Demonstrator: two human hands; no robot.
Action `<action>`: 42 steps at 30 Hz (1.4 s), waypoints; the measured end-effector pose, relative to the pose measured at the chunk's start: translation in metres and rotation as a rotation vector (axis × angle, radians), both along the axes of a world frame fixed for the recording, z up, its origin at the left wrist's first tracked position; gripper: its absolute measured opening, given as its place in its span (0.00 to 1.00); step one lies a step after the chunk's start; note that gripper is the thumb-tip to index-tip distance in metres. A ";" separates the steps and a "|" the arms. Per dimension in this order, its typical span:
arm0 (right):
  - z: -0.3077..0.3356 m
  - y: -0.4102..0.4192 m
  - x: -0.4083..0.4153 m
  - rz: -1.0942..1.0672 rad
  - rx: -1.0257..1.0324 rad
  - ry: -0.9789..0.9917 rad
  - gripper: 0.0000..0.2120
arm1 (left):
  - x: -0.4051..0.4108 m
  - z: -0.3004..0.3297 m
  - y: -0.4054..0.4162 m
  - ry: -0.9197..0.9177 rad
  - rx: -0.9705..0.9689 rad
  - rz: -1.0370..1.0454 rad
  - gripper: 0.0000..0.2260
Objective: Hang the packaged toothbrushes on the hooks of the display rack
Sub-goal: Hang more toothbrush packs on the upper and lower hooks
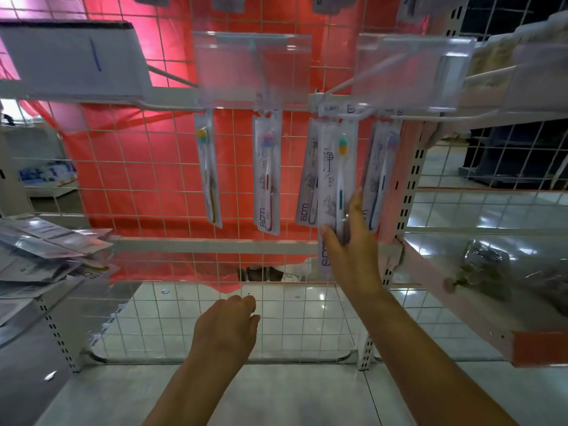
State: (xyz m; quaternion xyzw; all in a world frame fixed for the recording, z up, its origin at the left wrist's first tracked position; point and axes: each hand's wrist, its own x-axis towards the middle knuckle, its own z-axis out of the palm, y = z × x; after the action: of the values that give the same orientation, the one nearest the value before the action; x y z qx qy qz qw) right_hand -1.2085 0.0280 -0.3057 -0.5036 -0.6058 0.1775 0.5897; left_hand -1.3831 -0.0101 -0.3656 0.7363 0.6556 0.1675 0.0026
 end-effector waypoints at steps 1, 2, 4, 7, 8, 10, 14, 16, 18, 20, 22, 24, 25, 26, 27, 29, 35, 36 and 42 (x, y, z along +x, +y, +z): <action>0.005 0.009 0.002 -0.015 -0.030 -0.029 0.35 | 0.000 -0.001 0.001 0.000 0.001 0.004 0.13; 0.010 0.019 0.003 -0.029 -0.050 -0.067 0.35 | -0.001 -0.002 0.001 0.004 0.005 0.007 0.13; 0.019 0.039 0.003 -0.055 -0.093 -0.129 0.34 | -0.003 -0.003 0.002 0.002 0.012 0.008 0.13; 0.031 0.058 0.002 -0.082 -0.180 -0.169 0.34 | -0.007 -0.003 0.002 0.000 0.021 0.016 0.13; 0.033 0.061 0.001 -0.083 -0.203 -0.172 0.35 | -0.009 -0.003 0.002 0.002 0.019 0.021 0.13; 0.034 0.064 -0.001 -0.089 -0.221 -0.186 0.35 | -0.011 -0.004 0.002 0.006 0.005 0.032 0.13; 0.033 0.061 -0.006 -0.072 -0.241 -0.195 0.40 | -0.008 -0.006 -0.002 0.007 -0.022 0.037 0.12; 0.026 0.057 -0.011 -0.024 -0.288 -0.152 0.48 | -0.009 -0.005 -0.003 0.003 -0.025 0.035 0.13; 0.012 0.048 -0.019 -0.040 -0.386 -0.184 0.54 | -0.011 -0.002 -0.005 0.002 -0.010 0.033 0.14; -0.005 0.036 -0.027 -0.070 -0.501 -0.314 0.46 | -0.016 0.002 -0.008 0.008 0.015 0.032 0.15; -0.015 0.014 -0.035 -0.044 -0.578 -0.478 0.27 | -0.020 0.005 -0.011 0.014 0.040 0.032 0.15; -0.019 -0.009 -0.045 0.021 -0.546 -0.597 0.14 | -0.024 0.005 -0.015 0.009 0.043 0.035 0.15; -0.021 -0.019 -0.051 0.044 -0.488 -0.627 0.12 | -0.025 0.005 -0.017 0.003 0.033 0.035 0.15; -0.024 -0.027 -0.056 0.058 -0.441 -0.648 0.11 | -0.027 0.004 -0.019 -0.002 0.024 0.033 0.15; -0.027 -0.033 -0.062 0.066 -0.411 -0.659 0.11 | -0.027 0.002 -0.022 -0.008 0.013 0.032 0.15; -0.037 -0.037 -0.070 0.072 -0.402 -0.668 0.13 | -0.029 -0.005 -0.027 -0.014 0.006 0.031 0.15; -0.106 -0.046 -0.092 0.117 -0.570 -0.630 0.19 | -0.033 -0.062 -0.040 -0.047 -0.130 0.084 0.14; -0.124 -0.051 -0.096 0.140 -0.624 -0.636 0.19 | -0.032 -0.074 -0.042 -0.060 -0.185 0.101 0.14; -0.179 -0.102 -0.111 0.267 -0.875 -0.614 0.16 | -0.026 -0.111 -0.076 -0.048 -0.500 0.141 0.15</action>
State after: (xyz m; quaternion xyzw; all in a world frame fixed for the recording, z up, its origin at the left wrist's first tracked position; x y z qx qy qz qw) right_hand -1.3199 -0.0738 -0.4848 -0.6492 -0.6785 0.3309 0.0938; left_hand -1.4087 -0.0858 -0.4767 0.6609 0.7262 0.0176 0.1884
